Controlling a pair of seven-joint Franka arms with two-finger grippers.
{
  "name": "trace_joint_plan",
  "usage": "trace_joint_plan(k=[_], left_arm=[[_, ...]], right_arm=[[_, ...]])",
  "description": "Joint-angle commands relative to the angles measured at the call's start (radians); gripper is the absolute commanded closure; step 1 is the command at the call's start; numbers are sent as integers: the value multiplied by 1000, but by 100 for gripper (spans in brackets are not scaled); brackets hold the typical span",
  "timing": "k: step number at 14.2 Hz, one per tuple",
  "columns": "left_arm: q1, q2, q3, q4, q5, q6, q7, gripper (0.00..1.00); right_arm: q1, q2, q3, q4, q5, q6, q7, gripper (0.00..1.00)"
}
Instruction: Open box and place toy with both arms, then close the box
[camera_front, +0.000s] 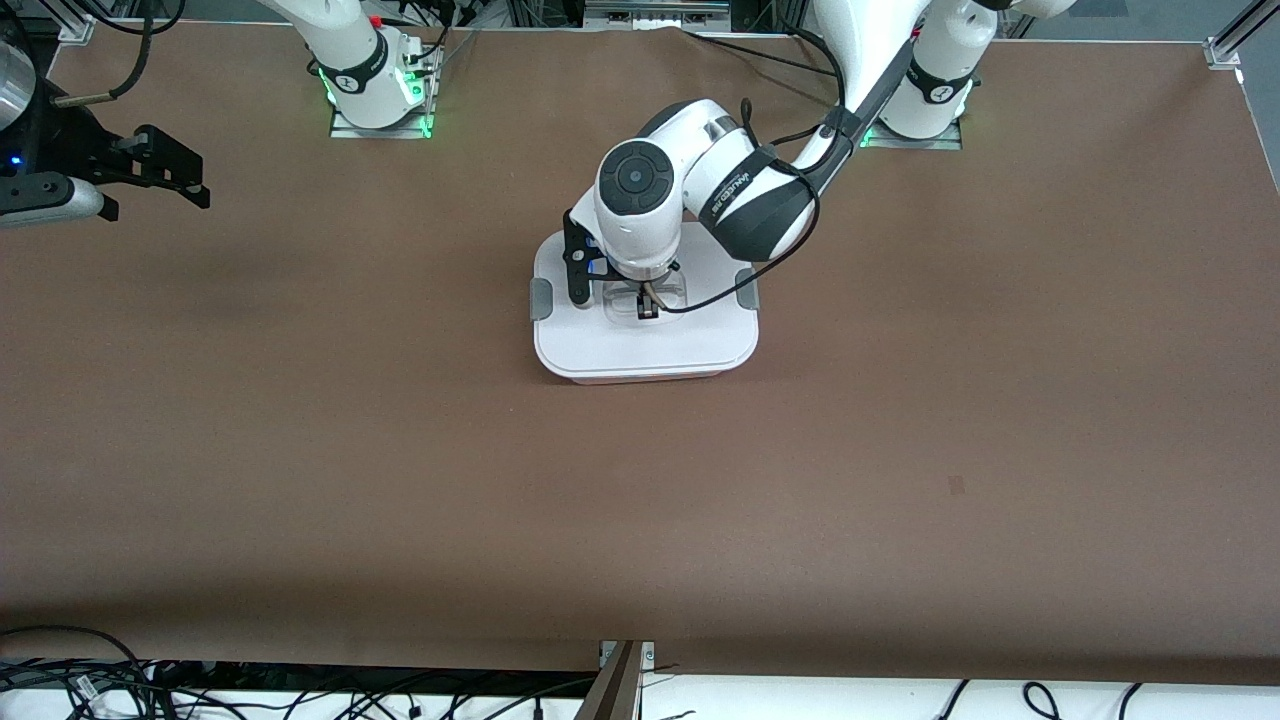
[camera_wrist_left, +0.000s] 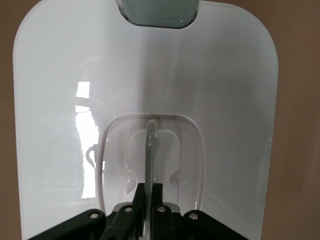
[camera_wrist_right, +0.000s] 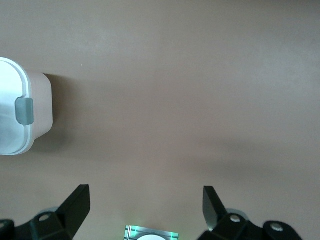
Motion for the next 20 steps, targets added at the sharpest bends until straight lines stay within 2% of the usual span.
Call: trace_joint_plan(k=[1, 11, 20], left_arm=[[-15, 5, 18, 10, -6, 0, -14, 100], [-26, 5, 16, -25, 79, -1, -5, 100], [-28, -18, 12, -36, 80, -53, 11, 100]], right_arm=[[22, 20, 0, 36, -19, -40, 26, 0], [13, 57, -7, 59, -22, -11, 15, 0], [20, 59, -4, 60, -23, -2, 29, 0]])
